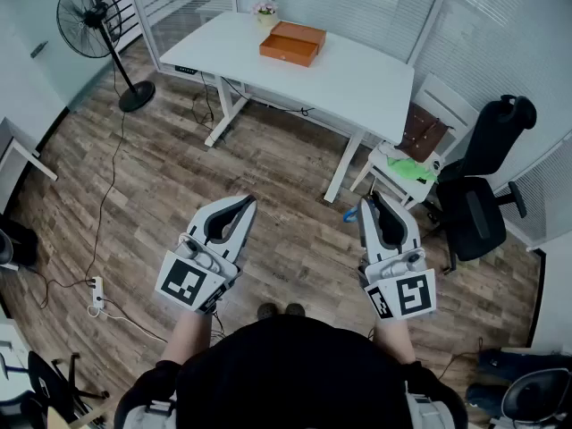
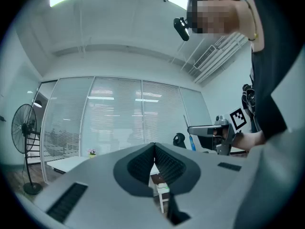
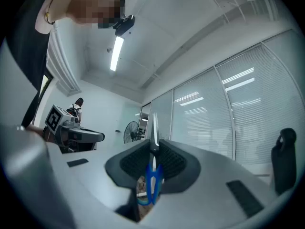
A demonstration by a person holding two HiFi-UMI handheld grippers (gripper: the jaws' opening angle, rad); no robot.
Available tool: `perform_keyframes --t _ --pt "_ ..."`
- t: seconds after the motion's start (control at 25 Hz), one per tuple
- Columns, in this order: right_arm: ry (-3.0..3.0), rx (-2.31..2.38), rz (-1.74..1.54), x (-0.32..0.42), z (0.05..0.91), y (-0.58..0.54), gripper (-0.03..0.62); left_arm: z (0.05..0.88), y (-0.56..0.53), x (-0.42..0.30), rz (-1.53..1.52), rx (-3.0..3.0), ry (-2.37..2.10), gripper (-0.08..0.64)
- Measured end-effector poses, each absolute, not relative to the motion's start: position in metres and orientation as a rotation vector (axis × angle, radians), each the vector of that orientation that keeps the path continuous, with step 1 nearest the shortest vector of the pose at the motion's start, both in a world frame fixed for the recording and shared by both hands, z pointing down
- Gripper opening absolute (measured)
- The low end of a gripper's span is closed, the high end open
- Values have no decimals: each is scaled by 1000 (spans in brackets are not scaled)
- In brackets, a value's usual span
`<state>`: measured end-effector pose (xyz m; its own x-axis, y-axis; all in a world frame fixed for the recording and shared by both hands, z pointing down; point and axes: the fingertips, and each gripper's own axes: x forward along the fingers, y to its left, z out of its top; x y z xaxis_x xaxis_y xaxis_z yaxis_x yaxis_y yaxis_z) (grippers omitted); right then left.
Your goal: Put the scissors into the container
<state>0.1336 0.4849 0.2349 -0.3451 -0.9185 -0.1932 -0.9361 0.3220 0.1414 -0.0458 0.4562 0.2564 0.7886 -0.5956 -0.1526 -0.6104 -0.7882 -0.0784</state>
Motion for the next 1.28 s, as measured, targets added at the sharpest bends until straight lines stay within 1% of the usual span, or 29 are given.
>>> perform_keyframes --t 0.64,1.28 --pt "2489 -1760 354 129 237 493 63 259 464 -50 183 -2860 959 14" --pt "2431 -1774 312 97 239 498 66 268 467 -89 139 -2875 934 14"
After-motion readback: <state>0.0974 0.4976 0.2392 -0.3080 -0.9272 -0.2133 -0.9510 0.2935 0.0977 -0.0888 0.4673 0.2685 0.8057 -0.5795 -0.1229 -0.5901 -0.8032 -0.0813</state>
